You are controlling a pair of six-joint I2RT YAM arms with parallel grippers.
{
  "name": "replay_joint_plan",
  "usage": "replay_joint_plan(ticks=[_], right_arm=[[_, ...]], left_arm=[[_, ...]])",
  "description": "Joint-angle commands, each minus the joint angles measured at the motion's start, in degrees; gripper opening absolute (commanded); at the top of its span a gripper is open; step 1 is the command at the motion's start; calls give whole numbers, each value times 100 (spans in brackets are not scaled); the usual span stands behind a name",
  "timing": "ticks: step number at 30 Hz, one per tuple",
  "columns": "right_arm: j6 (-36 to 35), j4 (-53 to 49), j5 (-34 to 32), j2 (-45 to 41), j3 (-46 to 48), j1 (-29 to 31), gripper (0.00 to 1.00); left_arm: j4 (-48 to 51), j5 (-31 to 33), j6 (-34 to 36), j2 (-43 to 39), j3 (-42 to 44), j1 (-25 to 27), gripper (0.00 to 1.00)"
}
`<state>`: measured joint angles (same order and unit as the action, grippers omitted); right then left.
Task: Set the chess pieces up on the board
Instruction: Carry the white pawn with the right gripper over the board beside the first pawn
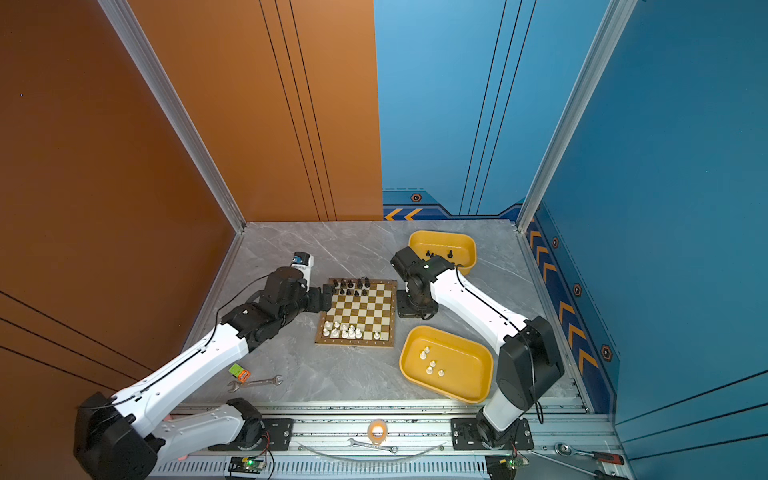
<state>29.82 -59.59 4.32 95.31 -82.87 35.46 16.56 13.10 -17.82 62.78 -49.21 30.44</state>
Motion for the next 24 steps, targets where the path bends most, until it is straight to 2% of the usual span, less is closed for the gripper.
replay_joint_plan(ticks=[1, 9, 11, 24], right_arm=[[-151, -285, -21, 459, -453, 109, 5], [-317, -429, 219, 1639, -1582, 435, 5], [-341, -439, 265, 1861, -1731, 658, 5], [-346, -483, 500, 2897, -2473, 1022, 5]], left_arm=[[247, 75, -8, -332, 171, -125, 95], [633, 87, -175, -959, 413, -230, 95], [763, 83, -186, -1104, 447, -227, 95], [1357, -143, -147, -1793, 552, -284, 95]])
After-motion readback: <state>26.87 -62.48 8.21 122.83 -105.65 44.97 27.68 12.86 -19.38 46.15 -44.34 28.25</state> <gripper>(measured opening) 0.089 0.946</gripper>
